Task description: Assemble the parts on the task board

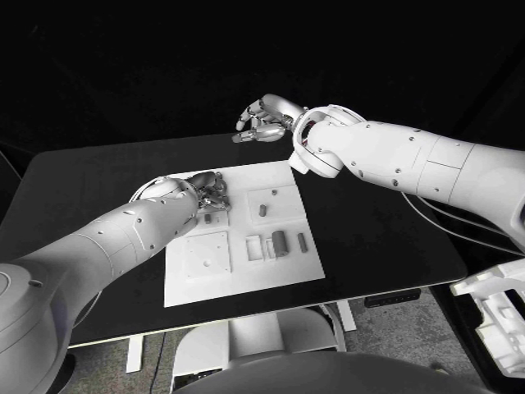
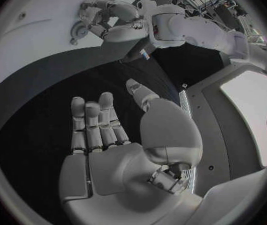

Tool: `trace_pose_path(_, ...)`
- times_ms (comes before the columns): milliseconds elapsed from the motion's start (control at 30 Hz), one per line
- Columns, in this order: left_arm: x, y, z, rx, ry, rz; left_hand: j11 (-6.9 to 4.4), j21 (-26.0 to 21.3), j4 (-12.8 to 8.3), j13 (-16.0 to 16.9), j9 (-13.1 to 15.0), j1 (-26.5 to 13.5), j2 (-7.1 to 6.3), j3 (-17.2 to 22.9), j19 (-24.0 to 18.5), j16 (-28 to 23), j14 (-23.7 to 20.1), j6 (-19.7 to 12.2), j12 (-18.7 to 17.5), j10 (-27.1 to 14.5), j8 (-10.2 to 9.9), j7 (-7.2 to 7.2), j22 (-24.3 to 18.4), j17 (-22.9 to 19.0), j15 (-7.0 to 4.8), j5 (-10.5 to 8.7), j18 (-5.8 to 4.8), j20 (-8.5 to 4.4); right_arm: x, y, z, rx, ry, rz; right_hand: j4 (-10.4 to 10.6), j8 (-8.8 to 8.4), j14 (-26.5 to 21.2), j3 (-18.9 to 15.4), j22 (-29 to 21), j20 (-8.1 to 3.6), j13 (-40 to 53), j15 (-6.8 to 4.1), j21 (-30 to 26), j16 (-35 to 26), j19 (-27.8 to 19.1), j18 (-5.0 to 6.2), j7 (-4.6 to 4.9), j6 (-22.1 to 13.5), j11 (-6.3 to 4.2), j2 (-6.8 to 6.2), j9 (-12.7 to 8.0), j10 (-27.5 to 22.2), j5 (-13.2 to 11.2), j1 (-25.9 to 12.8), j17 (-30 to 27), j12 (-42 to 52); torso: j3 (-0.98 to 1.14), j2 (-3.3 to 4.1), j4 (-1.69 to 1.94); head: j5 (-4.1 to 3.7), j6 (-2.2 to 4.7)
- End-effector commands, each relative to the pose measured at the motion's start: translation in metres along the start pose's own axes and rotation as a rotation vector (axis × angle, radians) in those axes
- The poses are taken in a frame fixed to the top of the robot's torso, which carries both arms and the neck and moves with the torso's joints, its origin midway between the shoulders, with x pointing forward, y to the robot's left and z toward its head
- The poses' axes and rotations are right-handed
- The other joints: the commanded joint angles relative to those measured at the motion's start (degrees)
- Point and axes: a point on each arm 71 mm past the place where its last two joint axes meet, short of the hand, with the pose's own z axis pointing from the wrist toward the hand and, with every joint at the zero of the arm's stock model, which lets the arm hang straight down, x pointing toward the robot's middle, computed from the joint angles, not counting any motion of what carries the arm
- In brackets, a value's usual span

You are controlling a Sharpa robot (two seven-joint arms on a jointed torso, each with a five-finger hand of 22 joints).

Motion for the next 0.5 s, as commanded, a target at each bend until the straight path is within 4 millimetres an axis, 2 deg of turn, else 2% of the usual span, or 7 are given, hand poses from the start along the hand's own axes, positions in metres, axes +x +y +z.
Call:
trace_pose_path(33, -0.0001, -0.0026, 0.0003, 0.018, -0.001, -0.005, -0.21, 3.24, -0.15, -0.10, 0.40, 0.58, 1.32, 0.93, -0.04, 0.40, -0.03, 1.01, 0.36, 0.04, 0.58, 0.25, 0.10, -0.12, -0.09, 0.07, 1.68, 0.00, 0.0005, 0.0009, 0.0003, -0.005, 0.009, -0.004, -0.08, 0.22, 0.37, -0.32, -0.09, -0.13, -0.07, -0.19, 0.13, 0.26, 0.19, -0.26, 0.12, 0.22, -0.05, -0.64, 0.05, 0.25, -0.13, -0.12, -0.09, 0.26, -0.01, -0.01, 0.00, 0.02, 0.04)
trace_pose_path(233, 0.0004, -0.0022, 0.0000, 0.019, 0.006, -0.006, -0.25, 3.29, -0.26, -0.14, 0.55, 0.96, 1.88, 1.60, -0.06, 0.51, -0.02, 1.70, 0.43, 0.07, 0.82, 0.42, 0.12, -0.16, -0.12, 0.08, 1.70, 0.00, 0.0001, 0.0003, 0.0000, -0.004, 0.009, -0.004, -0.08, 0.22, 0.37, -0.33, -0.09, -0.13, -0.08, -0.20, 0.13, 0.26, 0.19, -0.26, 0.12, 0.22, -0.05, -0.65, 0.05, 0.25, -0.13, -0.13, -0.09, 0.26, -0.01, -0.02, -0.02, 0.01, 0.06)
trace_pose_path(500, -0.0012, -0.0018, -0.0004, 0.023, -0.008, -0.013, -0.26, 3.30, -0.26, -0.15, 0.57, 0.98, 1.92, 1.67, -0.07, 0.52, -0.03, 1.79, 0.43, 0.07, 0.85, 0.49, 0.12, -0.16, -0.12, 0.07, 1.70, 0.00, -0.0006, -0.0005, -0.0005, -0.002, 0.008, -0.005, -0.07, 0.22, 0.37, -0.34, -0.10, -0.13, -0.08, -0.20, 0.13, 0.26, 0.19, -0.27, 0.12, 0.22, -0.05, -0.66, 0.05, 0.26, -0.13, -0.15, -0.09, 0.26, -0.05, -0.03, 0.06, 0.14, 0.25)
